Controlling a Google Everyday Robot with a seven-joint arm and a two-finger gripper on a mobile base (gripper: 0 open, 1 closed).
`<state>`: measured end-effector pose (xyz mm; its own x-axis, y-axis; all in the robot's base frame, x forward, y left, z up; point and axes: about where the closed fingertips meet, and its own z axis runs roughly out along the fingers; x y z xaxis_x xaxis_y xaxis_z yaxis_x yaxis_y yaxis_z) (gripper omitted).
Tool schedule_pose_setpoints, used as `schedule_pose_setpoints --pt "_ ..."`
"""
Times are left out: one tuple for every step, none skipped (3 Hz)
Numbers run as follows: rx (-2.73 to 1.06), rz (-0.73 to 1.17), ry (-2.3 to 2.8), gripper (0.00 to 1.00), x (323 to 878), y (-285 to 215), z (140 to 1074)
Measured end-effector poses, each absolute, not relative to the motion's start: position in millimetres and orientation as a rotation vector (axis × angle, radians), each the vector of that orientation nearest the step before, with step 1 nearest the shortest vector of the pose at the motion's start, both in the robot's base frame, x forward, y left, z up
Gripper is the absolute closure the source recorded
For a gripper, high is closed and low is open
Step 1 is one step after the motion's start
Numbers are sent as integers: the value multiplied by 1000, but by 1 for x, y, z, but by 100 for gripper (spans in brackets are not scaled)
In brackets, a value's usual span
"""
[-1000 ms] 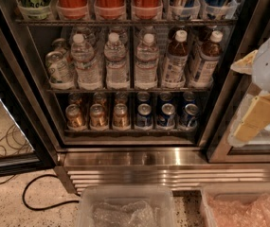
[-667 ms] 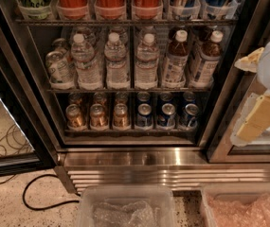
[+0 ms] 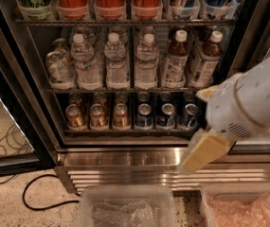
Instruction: Pick orange can from bottom shelf of fridge
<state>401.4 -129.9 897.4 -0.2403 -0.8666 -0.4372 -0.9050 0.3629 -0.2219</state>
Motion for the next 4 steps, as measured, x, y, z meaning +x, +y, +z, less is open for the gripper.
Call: schedule_pose_setpoints --pt "-1474 316 2108 0 388 -67 838" --pt "-1497 475 2094 0 375 -13 781" --pt "-1593 655 2120 0 364 38 733" --pt "-1605 676 2120 0 363 47 730"
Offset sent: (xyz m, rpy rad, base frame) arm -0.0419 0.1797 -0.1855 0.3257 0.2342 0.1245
